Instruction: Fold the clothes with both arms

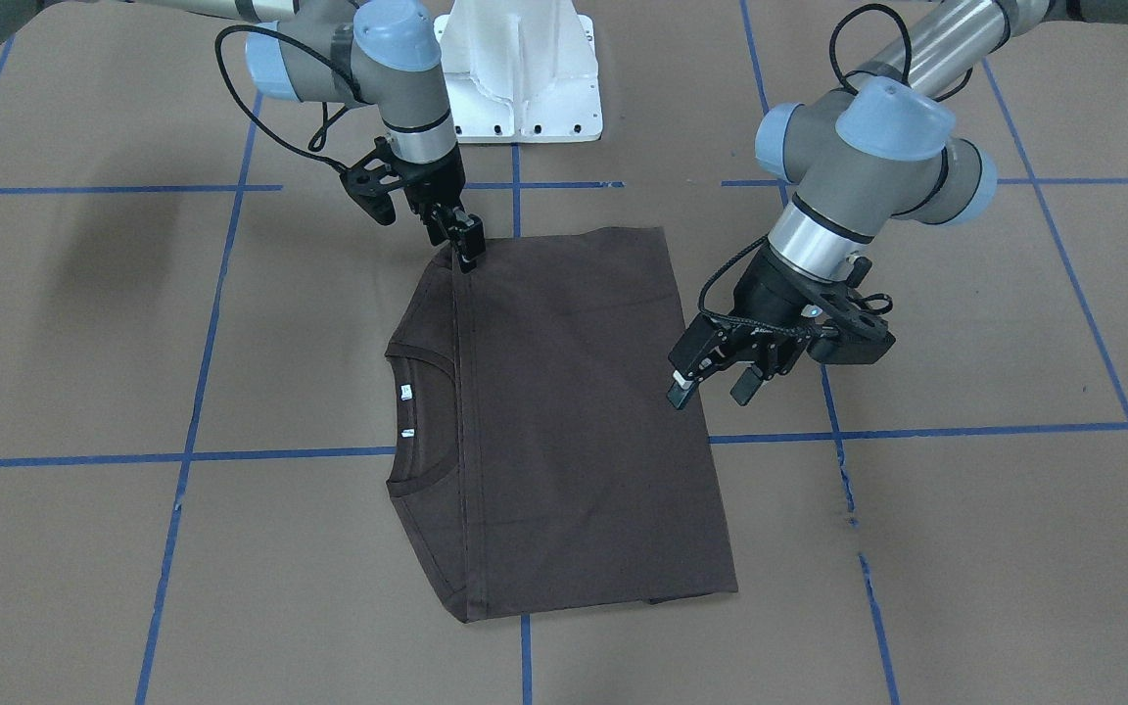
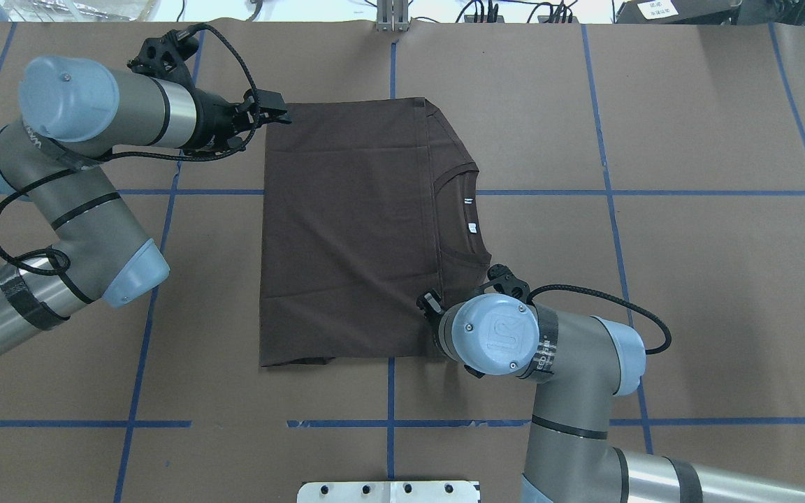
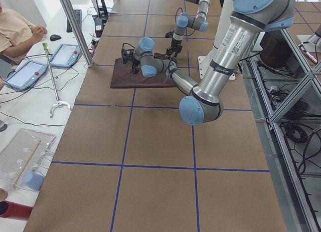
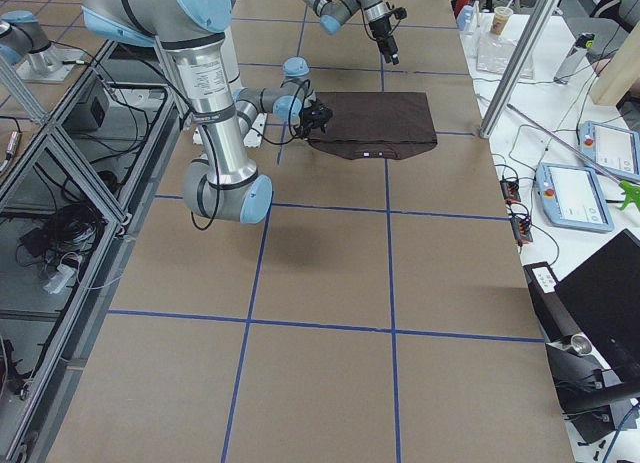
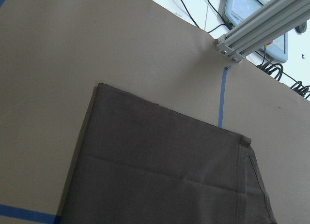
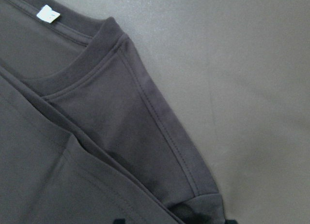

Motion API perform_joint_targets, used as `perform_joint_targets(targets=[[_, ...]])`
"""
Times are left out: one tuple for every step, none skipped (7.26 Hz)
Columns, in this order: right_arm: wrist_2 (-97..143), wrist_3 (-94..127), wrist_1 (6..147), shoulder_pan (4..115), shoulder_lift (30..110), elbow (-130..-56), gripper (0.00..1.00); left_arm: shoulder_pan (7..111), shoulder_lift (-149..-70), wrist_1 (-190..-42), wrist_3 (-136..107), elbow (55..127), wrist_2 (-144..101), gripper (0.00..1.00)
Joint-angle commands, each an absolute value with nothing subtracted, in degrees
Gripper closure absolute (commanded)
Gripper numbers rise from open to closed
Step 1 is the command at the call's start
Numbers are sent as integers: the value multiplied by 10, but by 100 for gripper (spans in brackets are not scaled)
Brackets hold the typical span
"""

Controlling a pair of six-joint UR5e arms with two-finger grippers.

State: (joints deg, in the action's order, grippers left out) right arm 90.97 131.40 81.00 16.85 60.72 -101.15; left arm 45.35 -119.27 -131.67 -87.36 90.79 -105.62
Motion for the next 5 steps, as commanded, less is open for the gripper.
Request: perform_joint_targets(targets=[[908, 1318, 816, 168, 605, -1004, 25, 454, -1193, -1317, -875, 908, -1056, 0], [909, 1317, 816, 168, 607, -1005, 25, 454, -1193, -1317, -875, 908, -1056, 0], [910, 1318, 817, 168, 609, -1005, 25, 454, -1193, -1317, -875, 908, -1056, 0], [910, 1318, 817, 168, 610, -1005, 25, 454, -1193, -1317, -875, 908, -1056, 0], [910, 1318, 817, 164, 609, -1005, 25, 454, -1193, -1317, -875, 908, -1056, 0]])
